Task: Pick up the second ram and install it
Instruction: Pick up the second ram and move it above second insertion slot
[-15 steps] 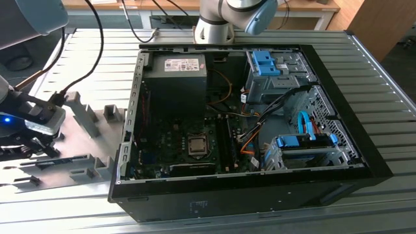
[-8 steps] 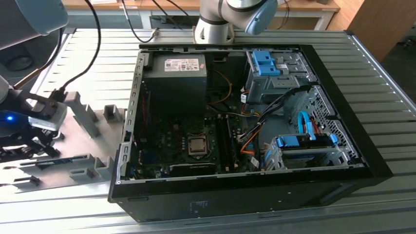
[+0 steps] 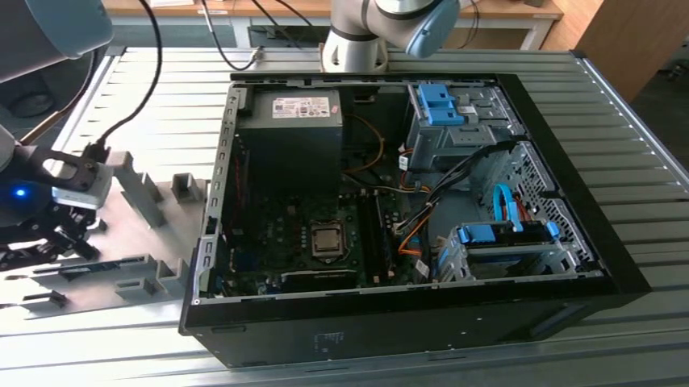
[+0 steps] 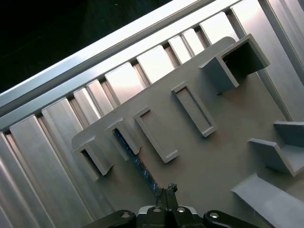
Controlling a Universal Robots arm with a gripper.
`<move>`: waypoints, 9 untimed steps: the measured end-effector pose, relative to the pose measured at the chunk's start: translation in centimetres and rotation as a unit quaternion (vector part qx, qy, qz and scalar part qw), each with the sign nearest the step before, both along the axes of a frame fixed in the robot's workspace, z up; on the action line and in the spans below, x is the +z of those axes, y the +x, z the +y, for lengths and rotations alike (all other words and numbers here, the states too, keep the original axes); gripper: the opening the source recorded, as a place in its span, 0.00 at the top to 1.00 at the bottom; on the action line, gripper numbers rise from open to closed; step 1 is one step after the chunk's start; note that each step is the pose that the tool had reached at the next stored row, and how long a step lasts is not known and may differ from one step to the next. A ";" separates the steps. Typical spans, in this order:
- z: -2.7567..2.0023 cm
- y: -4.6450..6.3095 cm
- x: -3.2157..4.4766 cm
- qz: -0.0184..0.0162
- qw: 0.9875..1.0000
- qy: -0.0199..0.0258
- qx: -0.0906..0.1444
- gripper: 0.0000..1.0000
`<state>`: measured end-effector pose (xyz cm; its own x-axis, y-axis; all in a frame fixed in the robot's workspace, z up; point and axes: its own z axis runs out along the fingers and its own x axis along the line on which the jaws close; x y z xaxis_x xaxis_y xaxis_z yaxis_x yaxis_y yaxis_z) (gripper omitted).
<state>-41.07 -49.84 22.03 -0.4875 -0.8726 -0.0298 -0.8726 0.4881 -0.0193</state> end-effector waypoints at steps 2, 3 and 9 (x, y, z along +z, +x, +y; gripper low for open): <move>0.00 0.0 0.00 0.000 1.000 0.000 0.012 0.90; 0.00 0.0 -0.01 0.000 1.000 0.000 0.019 0.90; 0.00 0.0 -0.03 0.000 0.998 0.000 0.063 0.90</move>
<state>-41.07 -49.84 22.00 -0.3730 -0.9274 -0.0298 -0.9274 0.3736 -0.0193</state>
